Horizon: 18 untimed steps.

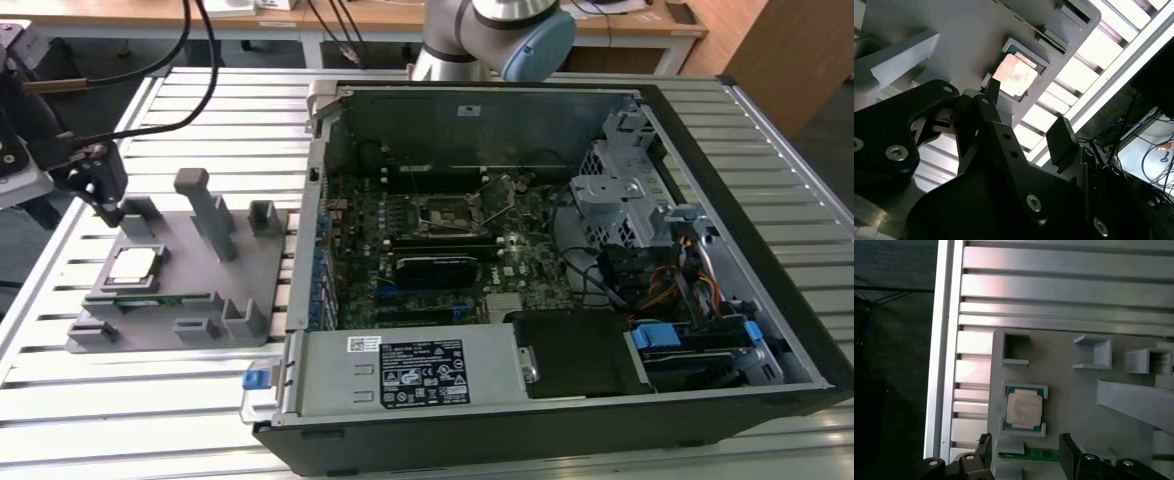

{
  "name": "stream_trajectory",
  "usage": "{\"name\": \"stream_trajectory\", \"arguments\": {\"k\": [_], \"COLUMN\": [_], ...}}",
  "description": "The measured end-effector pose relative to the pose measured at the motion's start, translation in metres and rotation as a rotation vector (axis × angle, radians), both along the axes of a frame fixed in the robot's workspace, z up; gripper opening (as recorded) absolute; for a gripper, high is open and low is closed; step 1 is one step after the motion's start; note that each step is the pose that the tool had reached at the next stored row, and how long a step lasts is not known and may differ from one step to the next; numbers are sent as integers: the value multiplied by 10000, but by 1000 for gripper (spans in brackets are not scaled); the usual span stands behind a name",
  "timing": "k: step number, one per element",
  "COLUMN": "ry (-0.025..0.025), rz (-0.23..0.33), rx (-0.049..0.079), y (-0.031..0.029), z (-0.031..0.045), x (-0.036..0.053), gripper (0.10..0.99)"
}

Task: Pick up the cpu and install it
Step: 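Pick up the cpu and move it towards the insertion slot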

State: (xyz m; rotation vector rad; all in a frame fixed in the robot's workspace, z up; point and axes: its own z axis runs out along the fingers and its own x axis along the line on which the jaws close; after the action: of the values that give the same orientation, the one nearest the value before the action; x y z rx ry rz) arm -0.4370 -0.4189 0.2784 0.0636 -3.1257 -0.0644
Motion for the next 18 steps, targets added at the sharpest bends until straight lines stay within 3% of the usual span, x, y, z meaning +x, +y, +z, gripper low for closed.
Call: {"name": "stream_trajectory", "arguments": {"k": [14, 18], "ry": [0, 1], "rz": [0, 0], "rx": [1, 0], "y": [0, 1], "z": [-131, -198], "x": [0, 0], "gripper": [647, 647]}}
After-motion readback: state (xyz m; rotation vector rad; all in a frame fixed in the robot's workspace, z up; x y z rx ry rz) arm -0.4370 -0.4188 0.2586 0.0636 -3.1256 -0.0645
